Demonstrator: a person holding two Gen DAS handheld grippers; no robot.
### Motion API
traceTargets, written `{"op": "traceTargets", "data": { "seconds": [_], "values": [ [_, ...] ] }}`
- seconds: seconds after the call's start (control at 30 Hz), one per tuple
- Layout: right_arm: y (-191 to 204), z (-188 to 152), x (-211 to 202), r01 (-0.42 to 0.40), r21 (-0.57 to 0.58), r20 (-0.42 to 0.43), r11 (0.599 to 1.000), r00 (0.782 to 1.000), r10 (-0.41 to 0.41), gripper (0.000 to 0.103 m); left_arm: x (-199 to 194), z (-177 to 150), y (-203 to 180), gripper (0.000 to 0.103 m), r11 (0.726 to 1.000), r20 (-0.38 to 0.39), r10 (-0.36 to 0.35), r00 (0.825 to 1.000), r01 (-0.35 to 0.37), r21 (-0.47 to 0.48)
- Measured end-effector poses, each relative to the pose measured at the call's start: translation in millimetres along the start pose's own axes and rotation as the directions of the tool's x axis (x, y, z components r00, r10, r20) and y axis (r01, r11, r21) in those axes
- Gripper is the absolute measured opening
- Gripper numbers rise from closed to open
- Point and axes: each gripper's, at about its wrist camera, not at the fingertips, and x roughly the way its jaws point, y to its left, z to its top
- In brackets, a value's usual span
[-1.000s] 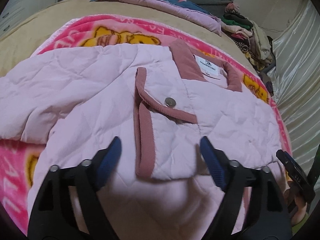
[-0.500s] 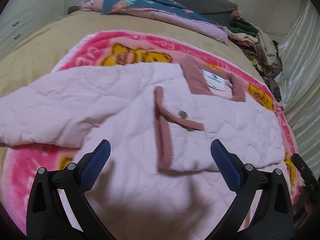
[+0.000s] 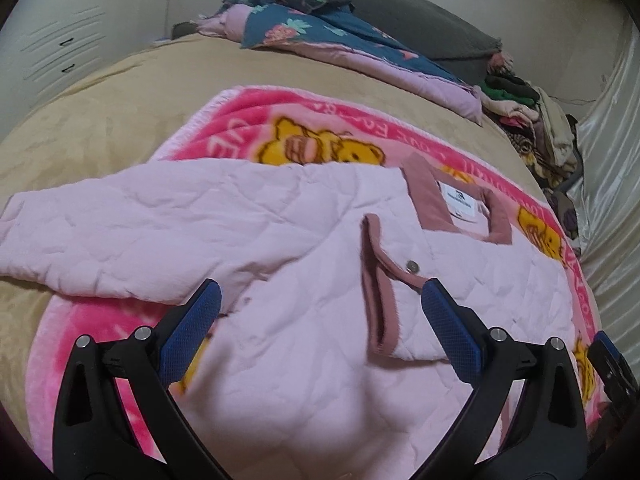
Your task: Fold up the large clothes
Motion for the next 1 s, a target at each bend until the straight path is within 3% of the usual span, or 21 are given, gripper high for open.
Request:
{"op": "traceTargets", "data": {
  "seconds": [0.5, 1.0],
  "values": [
    [77, 9, 16, -0.112, -0.107, -0.020, 0.988, 0.994, 0.110, 0.099, -19, 18, 62, 0.094, 0.989, 0.076, 0.093, 0.993, -0.083, -0.125],
    [160, 26, 44, -0.207, -0.220, -0.053, 0.953, 0.978, 0.201, 0.099, -31, 24, 137, 0.094, 0.938, 0.083, 0.190, 0.978, -0.155, -0.310]
  ]
}}
